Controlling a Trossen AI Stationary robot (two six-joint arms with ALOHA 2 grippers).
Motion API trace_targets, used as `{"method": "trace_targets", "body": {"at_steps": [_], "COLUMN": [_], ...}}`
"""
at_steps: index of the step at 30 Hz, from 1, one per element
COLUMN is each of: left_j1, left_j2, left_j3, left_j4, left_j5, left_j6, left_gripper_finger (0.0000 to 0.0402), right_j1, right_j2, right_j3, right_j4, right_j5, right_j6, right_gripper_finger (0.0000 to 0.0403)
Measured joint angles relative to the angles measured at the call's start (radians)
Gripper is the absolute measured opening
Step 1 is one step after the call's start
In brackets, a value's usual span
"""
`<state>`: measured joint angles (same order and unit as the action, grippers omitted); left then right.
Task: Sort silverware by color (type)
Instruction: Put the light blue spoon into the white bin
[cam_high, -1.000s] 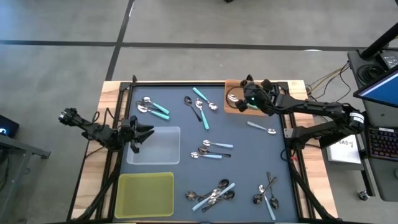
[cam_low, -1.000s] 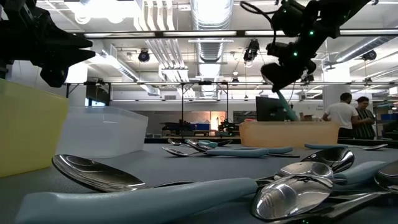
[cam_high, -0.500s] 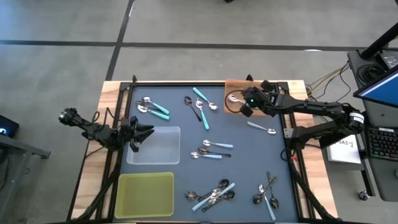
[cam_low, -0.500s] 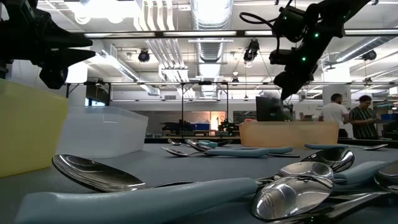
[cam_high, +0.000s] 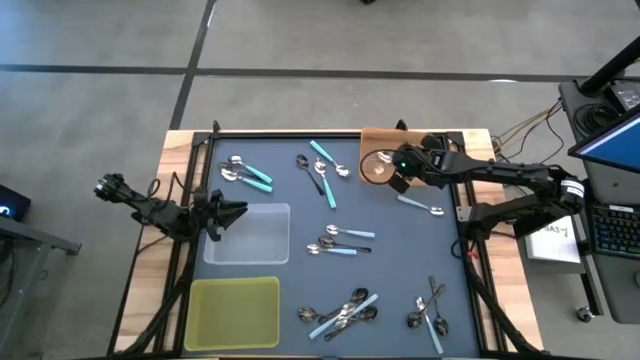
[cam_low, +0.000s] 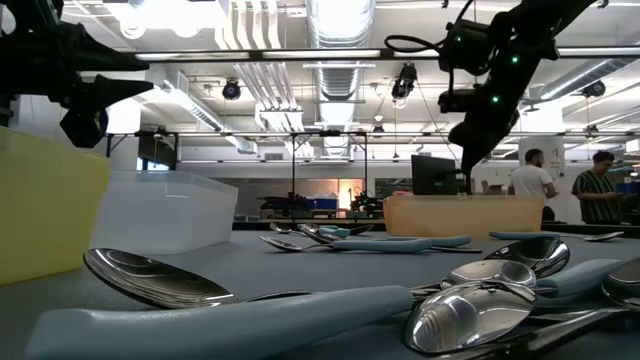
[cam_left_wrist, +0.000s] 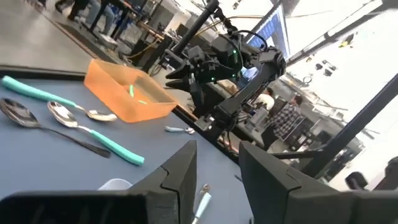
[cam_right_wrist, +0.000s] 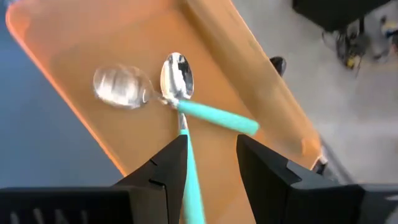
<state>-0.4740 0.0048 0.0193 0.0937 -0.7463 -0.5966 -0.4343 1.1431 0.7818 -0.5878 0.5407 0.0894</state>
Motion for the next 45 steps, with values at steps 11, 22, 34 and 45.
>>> {"method": "trace_targets", "body": {"at_steps": [11,22,34,45], "left_j1": [0.02,0.024,0.086,0.189], "left_j2": [0.004,0.122,0.509,1.034], "left_j3": [0.0,0.0,0.39,0.728], "left_j4": [0.195,0.169,-0.151,-0.369], "left_j5": [-0.027,0.042,0.105,0.476], "left_j6": [0.186,0.027,0.162,0.27], "left_gripper_finger": [0.0103,0.0103,0.0103,0.0103], "right_j1": [0.062,0.151,0.193,0.297], "right_j2": [0.0,0.0,0.0,0.001], "right_j3": [0.0,0.0,0.0,0.0], "right_j4": [0.002,0.007,0.204,0.089], "right_j5": [-0.061,-0.127,-0.156,-0.209], "right_j6": [0.347,0.438,0.435,0.435], "right_gripper_finger": [0.0132,0.0132,0.0132,0.0132]}}
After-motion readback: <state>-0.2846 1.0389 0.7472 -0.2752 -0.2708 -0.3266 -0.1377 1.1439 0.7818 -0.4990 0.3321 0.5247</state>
